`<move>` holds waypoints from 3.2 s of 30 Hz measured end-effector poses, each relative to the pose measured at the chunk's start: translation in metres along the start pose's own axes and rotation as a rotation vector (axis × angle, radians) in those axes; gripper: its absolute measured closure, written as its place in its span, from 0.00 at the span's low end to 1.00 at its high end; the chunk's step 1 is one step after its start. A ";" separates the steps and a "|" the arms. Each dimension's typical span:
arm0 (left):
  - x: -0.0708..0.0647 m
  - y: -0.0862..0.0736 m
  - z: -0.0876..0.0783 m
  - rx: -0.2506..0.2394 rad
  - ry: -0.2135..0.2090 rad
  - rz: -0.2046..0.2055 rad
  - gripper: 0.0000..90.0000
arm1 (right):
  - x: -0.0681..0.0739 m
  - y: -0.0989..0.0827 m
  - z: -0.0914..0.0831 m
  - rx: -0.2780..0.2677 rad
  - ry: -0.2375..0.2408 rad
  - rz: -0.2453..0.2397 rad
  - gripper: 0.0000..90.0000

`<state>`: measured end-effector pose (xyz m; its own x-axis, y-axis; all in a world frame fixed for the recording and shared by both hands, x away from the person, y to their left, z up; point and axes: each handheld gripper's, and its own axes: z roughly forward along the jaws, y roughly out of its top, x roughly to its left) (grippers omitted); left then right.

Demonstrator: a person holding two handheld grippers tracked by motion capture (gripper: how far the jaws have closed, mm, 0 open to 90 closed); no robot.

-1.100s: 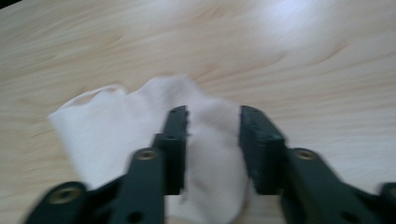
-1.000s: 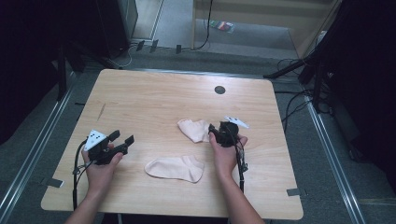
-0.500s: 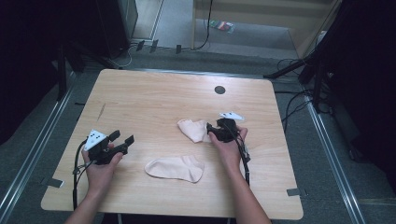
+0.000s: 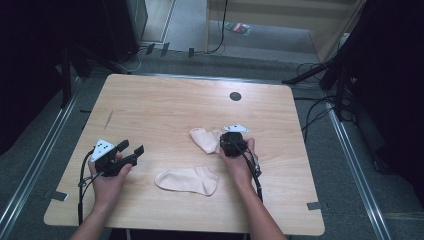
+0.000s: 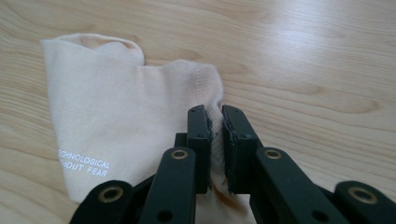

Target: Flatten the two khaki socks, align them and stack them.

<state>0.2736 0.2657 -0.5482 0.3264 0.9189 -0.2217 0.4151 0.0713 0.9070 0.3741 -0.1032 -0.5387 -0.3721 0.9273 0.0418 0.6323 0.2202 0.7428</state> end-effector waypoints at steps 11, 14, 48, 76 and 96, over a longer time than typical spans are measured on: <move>0.000 0.000 0.000 -0.001 -0.003 0.001 0.35 | 0.076 0.061 -0.034 -0.103 0.186 -0.041 0.94; 0.000 0.000 0.000 -0.005 -0.004 0.005 0.36 | 0.097 0.077 -0.046 -0.150 0.269 -0.053 0.94; -0.006 0.013 0.018 0.047 0.001 0.009 0.45 | -0.040 -0.021 -0.021 -0.069 -0.015 0.157 0.42; -0.050 0.061 0.120 0.218 -0.155 0.065 0.51 | -0.030 -0.012 -0.009 -0.090 0.088 0.144 0.47; -0.037 0.056 0.130 0.242 -0.143 0.003 0.59 | -0.028 0.000 -0.012 -0.088 0.084 0.169 0.53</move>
<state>0.3953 0.1853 -0.5353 0.4376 0.8535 -0.2829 0.5992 -0.0422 0.7995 0.3763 -0.1325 -0.5312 -0.3233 0.9195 0.2235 0.6297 0.0328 0.7761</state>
